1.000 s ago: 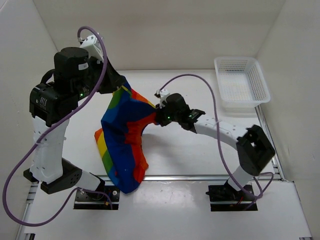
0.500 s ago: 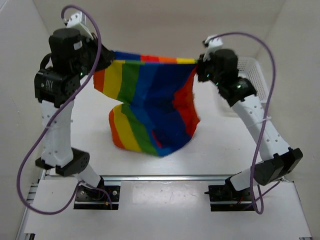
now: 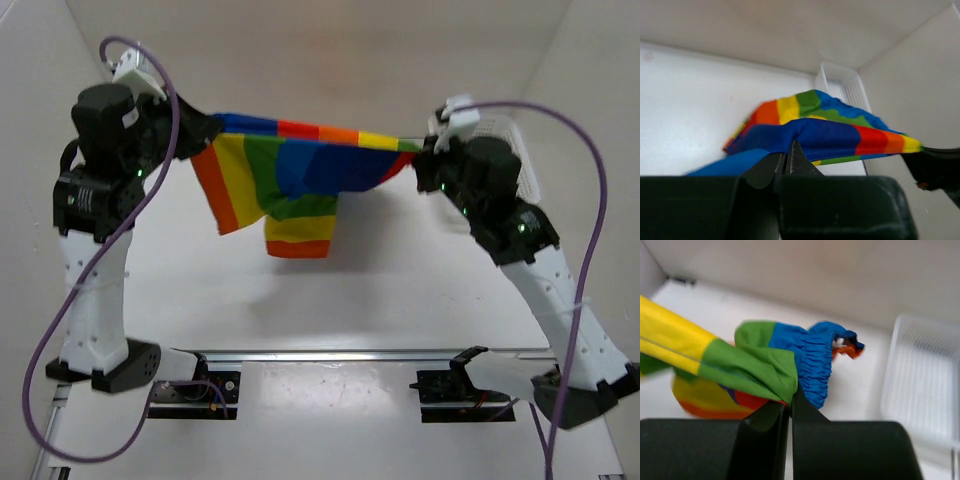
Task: Fold and stack the shorts
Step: Fold the shorts
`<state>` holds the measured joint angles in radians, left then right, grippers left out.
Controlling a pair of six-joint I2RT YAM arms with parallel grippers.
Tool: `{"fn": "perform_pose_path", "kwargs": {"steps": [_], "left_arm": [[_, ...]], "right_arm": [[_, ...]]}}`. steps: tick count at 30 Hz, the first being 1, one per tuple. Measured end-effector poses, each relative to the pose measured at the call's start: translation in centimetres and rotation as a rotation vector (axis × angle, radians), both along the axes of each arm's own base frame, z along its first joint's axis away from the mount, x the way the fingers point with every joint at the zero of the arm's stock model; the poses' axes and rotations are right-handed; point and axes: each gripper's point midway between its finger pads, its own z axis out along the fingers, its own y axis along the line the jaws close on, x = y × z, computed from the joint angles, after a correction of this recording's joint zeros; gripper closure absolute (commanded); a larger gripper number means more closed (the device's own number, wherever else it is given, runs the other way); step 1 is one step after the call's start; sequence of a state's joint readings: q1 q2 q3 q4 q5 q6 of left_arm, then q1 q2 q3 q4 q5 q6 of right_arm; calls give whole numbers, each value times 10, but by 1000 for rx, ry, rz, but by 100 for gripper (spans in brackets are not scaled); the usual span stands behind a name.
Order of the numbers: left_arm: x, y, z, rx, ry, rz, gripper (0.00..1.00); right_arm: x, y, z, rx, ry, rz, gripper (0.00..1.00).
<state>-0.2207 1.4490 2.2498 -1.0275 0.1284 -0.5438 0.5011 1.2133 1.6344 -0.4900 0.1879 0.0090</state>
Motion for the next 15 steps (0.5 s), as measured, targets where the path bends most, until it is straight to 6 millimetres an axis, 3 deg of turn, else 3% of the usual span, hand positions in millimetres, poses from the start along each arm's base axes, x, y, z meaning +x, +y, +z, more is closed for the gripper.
{"fn": "perform_pose_path", "kwargs": {"steps": [3,5,6,10,15], "left_arm": [[-41,3,-15,-7,23,-29,90],[-69,2,-19,-17,33,-62,90],[-81,2,-18,-22,33,-77,90],[-115,0,7,-54,-21,-129,90],[-167,0,75,-113,-219,-202,90]], "right_arm": [[-35,-5,-60,-32,110,10,100],[-57,-9,-75,-27,144,27,100],[-67,-12,-73,-16,143,33,100],[-103,-27,-18,82,36,70,100],[-160,-40,83,198,-157,200,100]]}}
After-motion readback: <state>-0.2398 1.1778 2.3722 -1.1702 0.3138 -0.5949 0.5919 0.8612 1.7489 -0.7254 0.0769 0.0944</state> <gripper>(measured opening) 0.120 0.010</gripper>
